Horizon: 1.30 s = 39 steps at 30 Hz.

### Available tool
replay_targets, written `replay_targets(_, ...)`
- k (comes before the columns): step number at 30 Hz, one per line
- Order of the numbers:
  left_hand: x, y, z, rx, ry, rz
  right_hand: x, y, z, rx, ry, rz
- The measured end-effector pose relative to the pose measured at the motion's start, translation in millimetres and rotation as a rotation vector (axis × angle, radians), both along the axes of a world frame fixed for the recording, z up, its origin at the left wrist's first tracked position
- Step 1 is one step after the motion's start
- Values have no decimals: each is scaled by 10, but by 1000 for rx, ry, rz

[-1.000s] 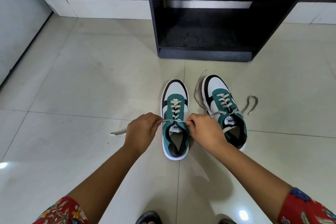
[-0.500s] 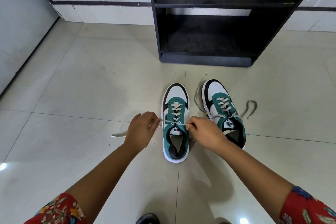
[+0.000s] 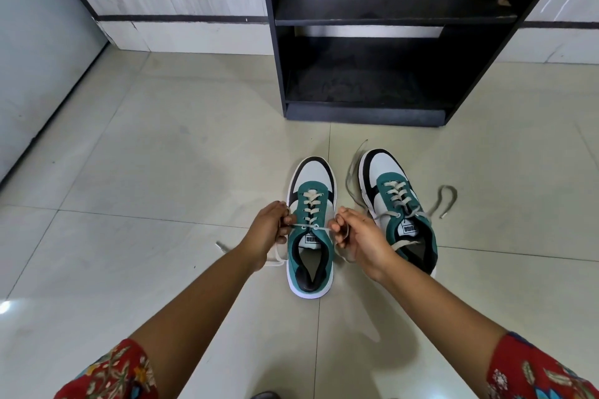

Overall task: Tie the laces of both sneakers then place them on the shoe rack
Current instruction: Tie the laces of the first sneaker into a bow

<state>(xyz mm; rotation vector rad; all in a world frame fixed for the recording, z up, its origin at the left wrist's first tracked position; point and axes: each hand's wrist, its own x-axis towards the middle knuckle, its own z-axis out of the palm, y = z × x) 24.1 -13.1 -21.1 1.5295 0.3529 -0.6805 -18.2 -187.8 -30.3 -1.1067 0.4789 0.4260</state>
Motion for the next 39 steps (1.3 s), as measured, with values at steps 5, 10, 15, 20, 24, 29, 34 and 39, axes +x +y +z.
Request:
replay_targets(5,-4,-7,132,51,-232,-136,36,-22,166,-220,-116,145)
replay_targets(10,-61,-117,239,7,-383,-246,138,118,250,-315,-217,234)
replay_targets(15,-70,-163,310,-75,-341,-263,180,191,245,-282,-197,214)
replay_targets(20,14,-67,173,-65,-215,-268,160,181,242,-256,-306,257)
replay_targets(24,21,-103,156,-68,-237,-168,139,163,236,-258,-348,283)
replay_targets(29,10,-100,168,-58,-270,-152,135,173,217,-325,-319,220)
replay_targets(34,-50,-87,219,36,-483,-191,207,209,258,-324,-145,88)
replay_targets(39,-73,64,70,742,-1209,-480,261,210,238,-333,-37,194)
